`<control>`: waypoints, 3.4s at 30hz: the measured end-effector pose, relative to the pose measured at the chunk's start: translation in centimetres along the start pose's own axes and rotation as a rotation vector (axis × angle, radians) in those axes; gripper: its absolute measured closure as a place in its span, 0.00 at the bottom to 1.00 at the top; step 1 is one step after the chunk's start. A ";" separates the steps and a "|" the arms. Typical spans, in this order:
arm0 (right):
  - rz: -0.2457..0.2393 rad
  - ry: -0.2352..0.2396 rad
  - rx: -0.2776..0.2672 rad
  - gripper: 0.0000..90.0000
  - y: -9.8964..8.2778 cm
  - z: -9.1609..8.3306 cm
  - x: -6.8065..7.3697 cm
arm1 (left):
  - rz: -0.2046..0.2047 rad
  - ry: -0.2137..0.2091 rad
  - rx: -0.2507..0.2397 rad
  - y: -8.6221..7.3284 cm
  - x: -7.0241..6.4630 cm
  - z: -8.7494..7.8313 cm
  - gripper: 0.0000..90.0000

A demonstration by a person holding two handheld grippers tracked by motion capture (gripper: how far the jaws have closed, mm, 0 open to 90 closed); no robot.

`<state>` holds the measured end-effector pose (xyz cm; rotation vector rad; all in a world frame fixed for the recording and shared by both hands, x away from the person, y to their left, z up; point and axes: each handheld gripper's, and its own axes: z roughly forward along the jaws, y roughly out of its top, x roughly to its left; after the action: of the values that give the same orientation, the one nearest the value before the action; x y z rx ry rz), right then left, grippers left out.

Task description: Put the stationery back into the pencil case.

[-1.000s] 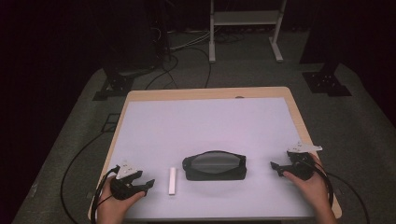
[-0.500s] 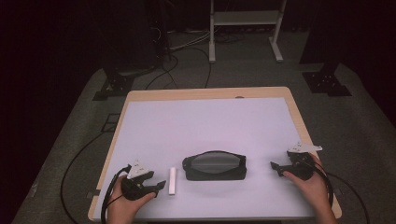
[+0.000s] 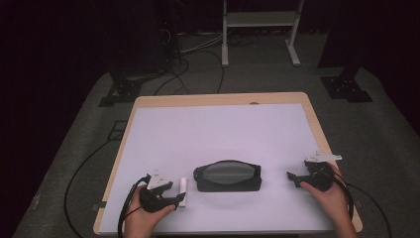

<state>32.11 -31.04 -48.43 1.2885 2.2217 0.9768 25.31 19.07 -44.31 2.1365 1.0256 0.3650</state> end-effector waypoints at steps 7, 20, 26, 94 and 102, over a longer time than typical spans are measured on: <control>0.000 0.000 0.000 0.14 0.0 0.0 0.0 | 0.004 0.004 0.019 0.1 -0.6 1.0 0.41; 0.000 0.000 0.000 0.14 0.0 0.0 0.0 | 0.006 0.034 0.076 0.2 -0.9 2.3 0.43; 0.000 0.000 0.000 0.14 0.0 0.0 0.0 | 0.011 0.032 0.095 0.1 -0.9 2.4 0.46; 0.001 0.000 0.000 0.14 0.0 0.0 0.0 | 0.018 -0.067 -0.077 -1.4 2.5 -1.2 0.79; 0.001 0.001 0.000 0.14 0.0 0.0 0.0 | 0.062 -0.107 -0.129 -0.9 3.0 -2.1 0.79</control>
<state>32.12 -31.06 -48.43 1.2897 2.2221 0.9776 25.65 22.80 -43.70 2.0519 0.8534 0.3333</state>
